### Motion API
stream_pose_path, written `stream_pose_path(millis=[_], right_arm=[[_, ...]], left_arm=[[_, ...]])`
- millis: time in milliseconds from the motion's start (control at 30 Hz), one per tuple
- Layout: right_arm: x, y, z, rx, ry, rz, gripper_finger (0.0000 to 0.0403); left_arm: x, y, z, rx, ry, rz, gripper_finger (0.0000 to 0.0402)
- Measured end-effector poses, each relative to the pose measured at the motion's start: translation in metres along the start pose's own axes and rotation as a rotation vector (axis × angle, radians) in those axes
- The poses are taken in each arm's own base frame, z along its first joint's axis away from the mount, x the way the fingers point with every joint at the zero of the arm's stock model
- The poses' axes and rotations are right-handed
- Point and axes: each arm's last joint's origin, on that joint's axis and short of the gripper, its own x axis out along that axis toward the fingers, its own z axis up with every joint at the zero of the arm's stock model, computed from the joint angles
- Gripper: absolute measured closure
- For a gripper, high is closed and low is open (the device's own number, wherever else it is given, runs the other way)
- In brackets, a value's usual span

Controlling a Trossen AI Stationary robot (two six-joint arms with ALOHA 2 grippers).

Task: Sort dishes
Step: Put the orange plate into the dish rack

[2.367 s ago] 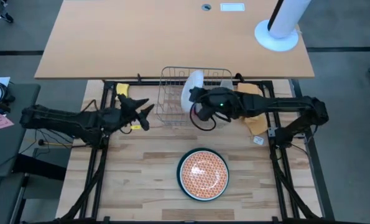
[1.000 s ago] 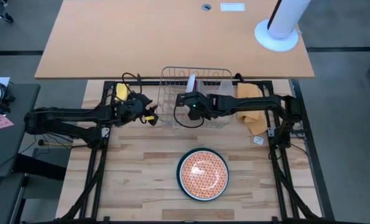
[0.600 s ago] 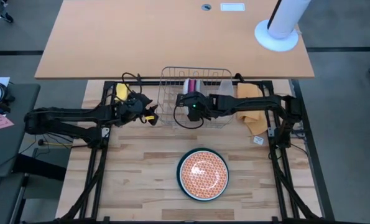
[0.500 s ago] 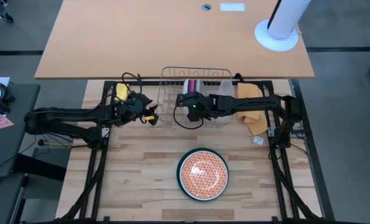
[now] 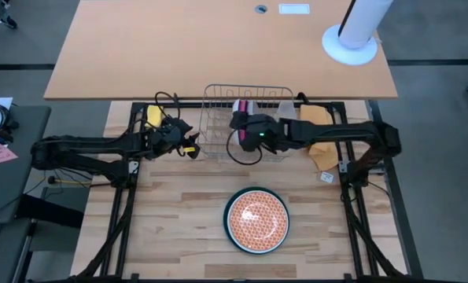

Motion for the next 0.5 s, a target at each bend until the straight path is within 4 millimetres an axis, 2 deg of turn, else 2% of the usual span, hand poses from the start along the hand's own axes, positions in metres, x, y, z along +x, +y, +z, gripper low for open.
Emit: stream_pose_path(millis=[167,333,433,500], right_arm=[[-0.052,-0.017,-0.013,0.272,-0.037,-0.114,0.0185],[-0.105,-0.027,-0.013,0.737,-0.071,-0.192,0.0184],[-0.133,-0.024,-0.011,1.017,-0.058,-0.195,0.0184],[-0.150,-0.018,-0.010,1.136,-0.067,-0.173,0.0184]], left_arm=[[0.000,0.000,0.000,0.003,-0.001,-0.001,0.0231],[0.000,-0.001,0.000,0.004,0.008,-0.034,0.0231],[0.000,-0.002,0.000,0.010,0.015,-0.059,0.0231],[0.000,-0.002,0.000,0.009,0.019,-0.080,0.0231]])
